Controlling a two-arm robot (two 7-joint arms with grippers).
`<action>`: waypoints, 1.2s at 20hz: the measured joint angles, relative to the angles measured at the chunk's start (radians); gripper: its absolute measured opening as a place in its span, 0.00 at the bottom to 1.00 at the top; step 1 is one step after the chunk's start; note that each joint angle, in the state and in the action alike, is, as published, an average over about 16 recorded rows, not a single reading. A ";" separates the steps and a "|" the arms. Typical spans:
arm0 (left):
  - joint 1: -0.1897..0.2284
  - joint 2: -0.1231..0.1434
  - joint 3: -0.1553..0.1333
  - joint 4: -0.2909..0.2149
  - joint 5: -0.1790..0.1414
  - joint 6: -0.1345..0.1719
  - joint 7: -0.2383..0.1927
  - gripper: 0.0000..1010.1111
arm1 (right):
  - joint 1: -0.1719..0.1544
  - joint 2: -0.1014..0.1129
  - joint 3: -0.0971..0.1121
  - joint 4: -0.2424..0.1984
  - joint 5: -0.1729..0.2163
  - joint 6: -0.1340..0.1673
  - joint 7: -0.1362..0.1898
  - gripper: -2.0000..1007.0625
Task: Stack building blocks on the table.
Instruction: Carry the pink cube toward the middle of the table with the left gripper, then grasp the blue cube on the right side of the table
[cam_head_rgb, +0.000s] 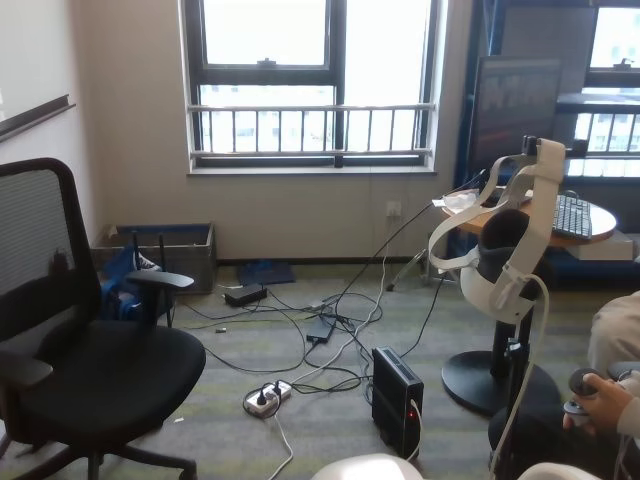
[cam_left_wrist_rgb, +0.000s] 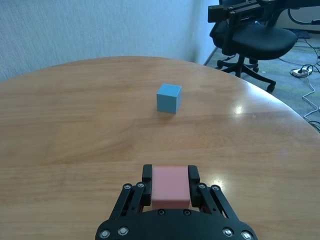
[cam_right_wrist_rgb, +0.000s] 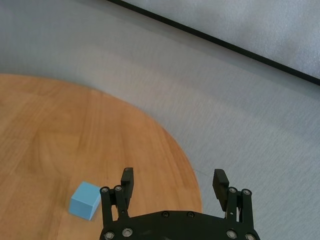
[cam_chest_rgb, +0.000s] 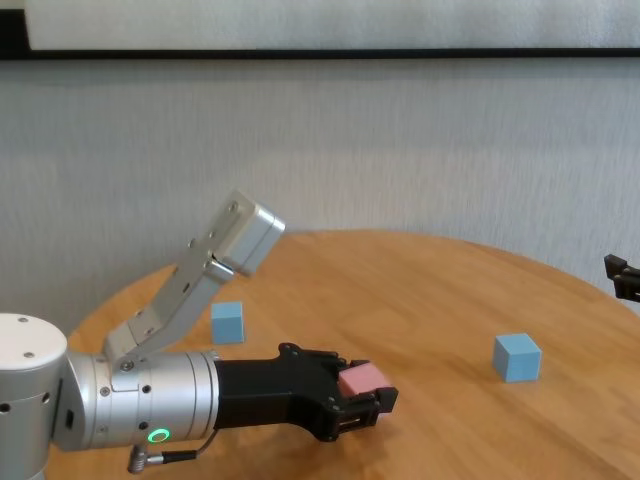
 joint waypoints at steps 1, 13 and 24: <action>0.000 0.000 -0.001 0.000 0.000 0.000 0.000 0.49 | 0.000 0.000 0.000 0.000 0.000 0.000 0.000 0.99; 0.041 0.050 -0.032 -0.108 -0.007 0.018 0.033 0.81 | 0.000 0.000 0.000 0.000 0.000 0.000 0.000 0.99; 0.148 0.184 -0.109 -0.324 -0.032 0.058 0.101 0.98 | 0.000 0.000 0.000 0.000 0.000 0.000 0.000 0.99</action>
